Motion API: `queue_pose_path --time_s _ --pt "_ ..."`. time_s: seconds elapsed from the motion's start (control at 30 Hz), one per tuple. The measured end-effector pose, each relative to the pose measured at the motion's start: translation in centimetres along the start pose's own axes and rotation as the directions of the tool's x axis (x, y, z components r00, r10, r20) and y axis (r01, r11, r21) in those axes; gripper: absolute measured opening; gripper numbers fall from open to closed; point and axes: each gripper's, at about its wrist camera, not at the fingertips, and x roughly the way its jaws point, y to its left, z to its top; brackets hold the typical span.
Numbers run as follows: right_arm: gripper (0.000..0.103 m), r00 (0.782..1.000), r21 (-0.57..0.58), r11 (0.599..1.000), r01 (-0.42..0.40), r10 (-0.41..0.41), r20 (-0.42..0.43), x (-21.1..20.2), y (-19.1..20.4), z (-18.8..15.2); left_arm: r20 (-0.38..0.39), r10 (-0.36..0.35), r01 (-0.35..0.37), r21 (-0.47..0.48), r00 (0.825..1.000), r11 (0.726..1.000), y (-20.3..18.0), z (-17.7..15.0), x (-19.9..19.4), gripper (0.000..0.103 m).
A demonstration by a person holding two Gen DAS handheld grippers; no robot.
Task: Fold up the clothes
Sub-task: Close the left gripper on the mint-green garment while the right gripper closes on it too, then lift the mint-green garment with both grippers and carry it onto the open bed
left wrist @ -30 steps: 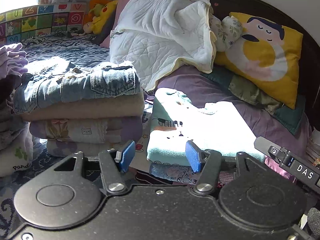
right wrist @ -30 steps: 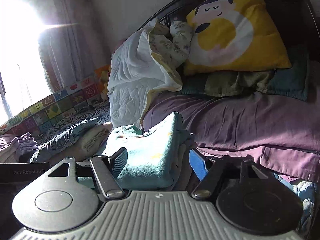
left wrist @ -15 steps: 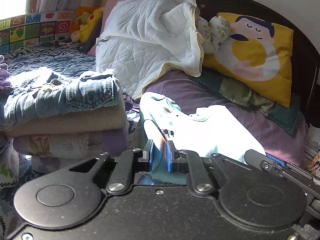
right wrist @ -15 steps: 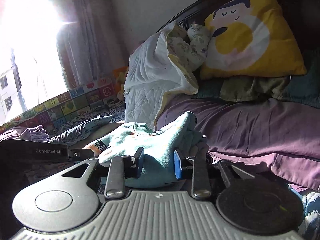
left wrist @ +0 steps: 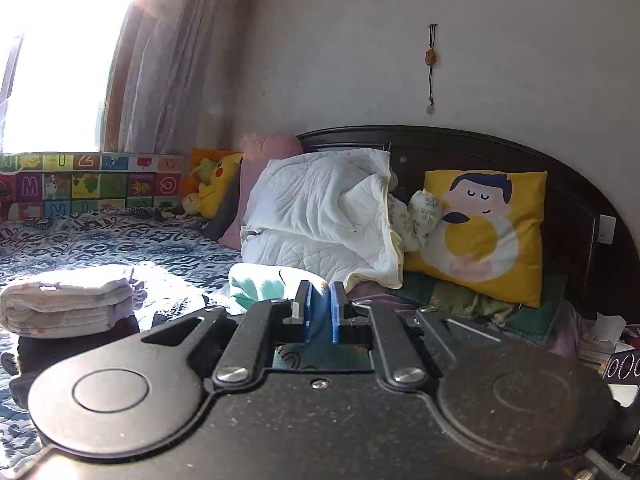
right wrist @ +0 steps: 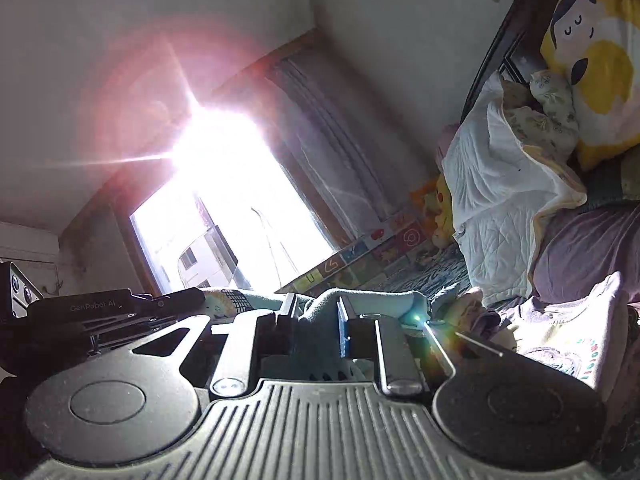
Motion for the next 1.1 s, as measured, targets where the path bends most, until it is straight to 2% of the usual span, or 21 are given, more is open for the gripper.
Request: queue_pose_path --time_s 0.1,0.17,0.27,0.4,0.5,0.6,0.63,0.67,0.73,0.77,0.8,0.83,0.87,0.9,0.97,1.0,1.03,1.1 --pt "0.021 0.989 0.079 0.993 -0.093 0.101 -0.106 3.4 2.7 -3.4 -0.054 0.108 -0.109 -0.017 0.993 0.994 3.4 -1.1 -2.9 0.006" --pt "0.021 0.97 0.144 0.984 -0.109 0.137 -0.199 6.0 4.4 -6.4 -0.095 0.187 -0.19 -0.026 0.978 0.982 5.8 -2.1 -4.5 0.006" --pt "0.021 0.939 0.197 0.97 -0.143 0.196 -0.284 9.0 7.5 -10.3 -0.126 0.284 -0.291 -0.042 0.951 0.956 8.7 -3.1 -7.1 0.006" --pt "0.021 0.922 0.095 0.971 -0.221 0.239 -0.305 11.1 13.1 -12.9 -0.135 0.391 -0.398 -0.023 0.91 0.917 12.3 -3.5 -9.7 0.006" --pt "0.021 0.939 0.018 0.97 -0.242 0.239 -0.247 12.3 15.9 -14.2 -0.099 0.446 -0.446 0.022 0.89 0.895 14.2 -3.1 -10.7 0.006" --pt "0.021 0.952 -0.082 0.962 -0.262 0.244 -0.183 12.8 18.1 -15.5 -0.05 0.469 -0.47 -0.002 0.882 0.883 15.5 -3.1 -12.9 0.006" --pt "0.021 0.95 -0.111 0.957 -0.269 0.245 -0.193 12.9 18.6 -16.0 -0.058 0.478 -0.479 -0.003 0.876 0.878 15.9 -3.8 -13.8 0.006" --pt "0.021 0.939 -0.134 0.949 -0.286 0.25 -0.236 13.1 19.0 -16.8 -0.067 0.488 -0.489 -0.003 0.87 0.872 16.2 -4.5 -14.6 0.006" --pt "0.024 0.9 -0.148 0.937 -0.316 0.247 -0.358 13.7 19.3 -18.2 -0.123 0.503 -0.508 -0.013 0.855 0.861 17.0 -7.3 -16.3 0.006" --pt "0.028 0.861 -0.145 0.931 -0.335 0.24 -0.449 14.1 19.4 -19.0 -0.171 0.501 -0.514 -0.042 0.849 0.857 17.5 -9.2 -17.2 0.006" --pt "0.039 0.81 -0.139 0.925 -0.355 0.23 -0.539 14.5 19.5 -19.9 -0.222 0.494 -0.52 -0.075 0.841 0.851 18.1 -11.1 -18.1 0.007" --pt "0.054 0.723 -0.13 0.909 -0.395 0.221 -0.654 14.4 19.9 -21.0 -0.278 0.477 -0.522 -0.116 0.834 0.845 18.5 -13.2 -19.1 0.009" --pt "0.059 0.644 -0.128 0.891 -0.435 0.209 -0.736 14.2 20.1 -22.0 -0.333 0.455 -0.524 -0.157 0.826 0.837 18.8 -15.4 -20.2 0.01" --pt "0.059 0.608 -0.149 0.877 -0.456 0.185 -0.772 13.5 20.3 -22.6 -0.369 0.443 -0.534 -0.194 0.817 0.823 19.0 -17.4 -21.3 0.013" --pt "0.061 0.586 -0.169 0.879 -0.446 0.144 -0.797 12.1 20.3 -23.0 -0.384 0.44 -0.552 -0.258 0.812 0.793 18.8 -20.2 -23.7 0.018" --pt "0.063 0.571 -0.155 0.888 -0.433 0.138 -0.809 11.5 20.0 -22.9 -0.387 0.437 -0.557 -0.293 0.812 0.777 18.6 -21.2 -24.8 0.026" --pt "0.068 0.57 -0.133 0.901 -0.413 0.142 -0.81 11.2 19.5 -22.6 -0.384 0.434 -0.56 -0.329 0.815 0.761 18.5 -21.8 -25.7 0.034" --pt "0.073 0.573 -0.081 0.928 -0.365 0.154 -0.805 10.3 18.3 -21.8 -0.37 0.426 -0.554 -0.388 0.826 0.737 18.4 -22.6 -27.1 0.041"
